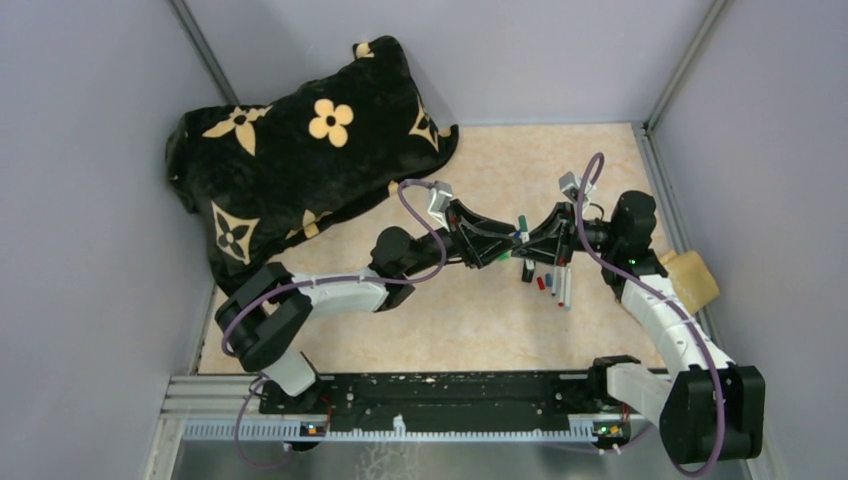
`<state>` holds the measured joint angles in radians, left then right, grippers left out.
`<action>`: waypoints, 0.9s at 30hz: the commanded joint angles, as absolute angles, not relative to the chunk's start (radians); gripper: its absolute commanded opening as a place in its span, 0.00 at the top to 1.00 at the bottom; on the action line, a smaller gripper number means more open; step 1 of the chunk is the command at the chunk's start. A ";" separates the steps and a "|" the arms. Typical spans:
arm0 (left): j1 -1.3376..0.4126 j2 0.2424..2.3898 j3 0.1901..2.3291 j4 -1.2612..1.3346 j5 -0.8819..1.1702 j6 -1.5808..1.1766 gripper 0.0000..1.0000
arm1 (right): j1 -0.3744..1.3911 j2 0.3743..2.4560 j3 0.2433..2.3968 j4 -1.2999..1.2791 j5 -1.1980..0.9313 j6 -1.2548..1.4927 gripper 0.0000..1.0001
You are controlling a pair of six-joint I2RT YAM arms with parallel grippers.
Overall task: Insert the pens into the pen caps
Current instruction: Place the pen at the center of the board.
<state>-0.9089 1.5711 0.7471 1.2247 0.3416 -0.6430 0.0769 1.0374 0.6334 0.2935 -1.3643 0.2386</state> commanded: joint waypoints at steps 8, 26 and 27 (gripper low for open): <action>-0.910 1.677 0.850 1.314 0.447 -0.689 0.61 | 0.095 1.049 0.630 0.345 -1.387 0.239 0.98; -0.910 1.704 0.871 1.315 0.436 -0.699 1.00 | 0.096 1.042 0.626 0.340 -1.386 0.232 0.84; -0.910 1.697 0.861 1.315 0.427 -0.694 1.00 | 0.097 1.041 0.627 0.335 -1.384 0.226 0.76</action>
<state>-0.9051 1.7077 0.8570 1.2640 0.4236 -0.6937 0.0868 1.0489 0.6285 0.3065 -1.3708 0.2539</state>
